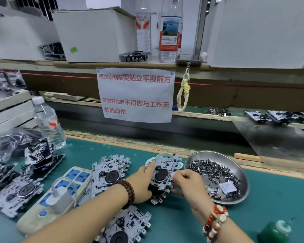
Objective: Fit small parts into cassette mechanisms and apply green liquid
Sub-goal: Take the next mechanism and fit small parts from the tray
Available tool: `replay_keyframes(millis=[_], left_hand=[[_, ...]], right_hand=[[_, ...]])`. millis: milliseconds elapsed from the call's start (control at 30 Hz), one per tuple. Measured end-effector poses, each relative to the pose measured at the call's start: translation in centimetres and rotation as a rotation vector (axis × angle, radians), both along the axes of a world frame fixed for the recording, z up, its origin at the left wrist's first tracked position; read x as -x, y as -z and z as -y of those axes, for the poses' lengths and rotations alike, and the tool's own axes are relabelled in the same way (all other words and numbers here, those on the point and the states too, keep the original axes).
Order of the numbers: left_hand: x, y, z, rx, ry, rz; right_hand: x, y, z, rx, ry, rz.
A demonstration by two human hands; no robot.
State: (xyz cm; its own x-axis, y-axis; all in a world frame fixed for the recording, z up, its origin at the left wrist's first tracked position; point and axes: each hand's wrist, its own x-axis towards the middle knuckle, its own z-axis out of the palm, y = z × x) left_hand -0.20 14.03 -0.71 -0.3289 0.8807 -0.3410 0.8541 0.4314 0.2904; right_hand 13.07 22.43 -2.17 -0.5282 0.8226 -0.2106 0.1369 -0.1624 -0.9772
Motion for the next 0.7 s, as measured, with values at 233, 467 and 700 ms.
replay_keyframes(millis=[233,467,700], left_hand=[[1.3,-0.9,-0.7,0.014,-0.058,0.305],[1.4,-2.6,-0.6,-0.127,-0.407,0.710],[0.9,-1.1,-0.6,-0.030,-0.394,0.427]], right_hand=[[-1.1,0.4,-1.0,0.179,-0.046,-0.103],[-2.3,0.3,-1.3,0.558,-0.019,-0.262],[-1.2,0.2,0.8,0.423,-0.059,-0.131]])
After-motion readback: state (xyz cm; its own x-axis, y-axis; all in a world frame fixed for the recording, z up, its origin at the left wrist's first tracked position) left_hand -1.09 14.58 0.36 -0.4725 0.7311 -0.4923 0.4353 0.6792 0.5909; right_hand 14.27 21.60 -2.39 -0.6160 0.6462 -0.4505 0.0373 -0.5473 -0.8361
